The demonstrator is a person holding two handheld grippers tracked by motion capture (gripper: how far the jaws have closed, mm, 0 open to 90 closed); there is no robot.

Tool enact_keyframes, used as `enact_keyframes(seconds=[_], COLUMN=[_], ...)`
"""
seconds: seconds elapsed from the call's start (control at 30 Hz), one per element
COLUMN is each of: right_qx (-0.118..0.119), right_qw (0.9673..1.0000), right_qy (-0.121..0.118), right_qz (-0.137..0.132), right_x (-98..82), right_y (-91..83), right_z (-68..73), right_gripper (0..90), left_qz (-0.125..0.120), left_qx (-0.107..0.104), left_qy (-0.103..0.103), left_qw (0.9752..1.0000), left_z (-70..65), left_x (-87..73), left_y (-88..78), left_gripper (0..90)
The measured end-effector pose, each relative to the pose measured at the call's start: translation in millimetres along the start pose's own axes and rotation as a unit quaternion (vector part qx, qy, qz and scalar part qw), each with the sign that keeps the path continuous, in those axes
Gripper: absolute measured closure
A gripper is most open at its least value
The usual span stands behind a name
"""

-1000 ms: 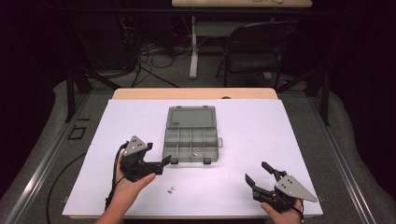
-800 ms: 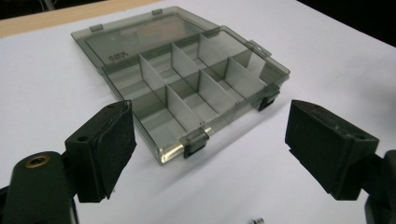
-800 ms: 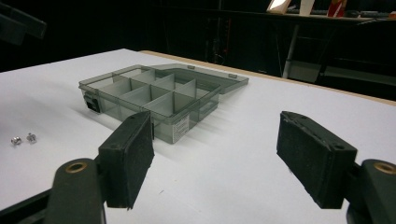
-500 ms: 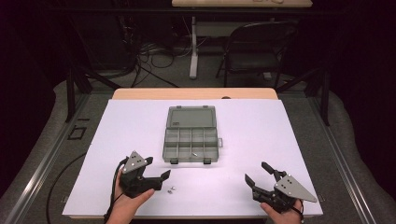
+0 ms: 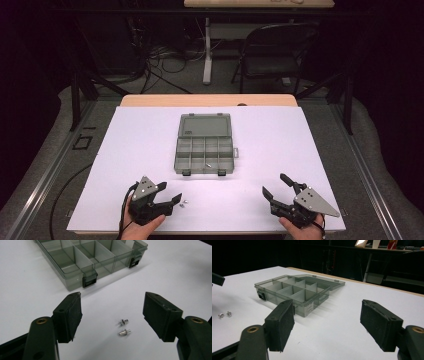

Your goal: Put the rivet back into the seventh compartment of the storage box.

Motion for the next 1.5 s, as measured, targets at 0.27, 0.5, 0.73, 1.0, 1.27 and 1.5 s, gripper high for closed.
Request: enact_keyframes(seconds=[0.27, 0.5, 0.73, 1.0, 1.27, 1.5], right_qx=[0.001, 0.001, 0.003, 0.002, 0.004, 0.003], right_qw=[1.0, 1.0, 1.0, 1.0, 1.0, 1.0], right_qy=[0.002, 0.001, 0.002, 0.001, 0.001, 0.001], right_qz=[-0.007, -0.005, -0.005, -0.004, -0.006, -0.004], right_x=[1.3, 1.0, 1.1, 1.0, 1.3, 1.2], right_y=[0.0, -0.7, -0.2, -0.7, -0.4, -0.9], right_z=[-0.5, -0.5, 0.2, -0.3, 0.4, 0.1], right_gripper=[26.6, 26.6, 26.7, 26.6, 26.6, 26.6], left_qz=[0.025, 0.038, 0.05, 0.055, 0.059, 0.063], left_qx=[-0.009, -0.017, -0.02, -0.026, -0.026, -0.025], left_qy=[0.004, 0.008, -0.001, 0.0, -0.004, 0.0], left_qw=[0.9997, 0.9991, 0.9986, 0.9982, 0.9979, 0.9977], left_z=[-10.9, -13.7, -13.6, -16.1, -17.7, -18.3], left_x=[-15.2, -20.7, -25.5, -28.2, -29.4, -31.0], left_y=[12.5, 18.4, 23.9, 27.0, 29.9, 31.6], left_gripper=[44.5, 54.8, 58.4, 63.0, 65.1, 66.5])
Point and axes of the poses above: each handheld gripper's, and its own axes: y roughly forward along the jaws, x roughly out of its top, z roughly to its left, the point moved 9 cm from there along y, roughly forward along the jaws, and after that the axes turned 5 degrees about y, right-handed, at the moved point
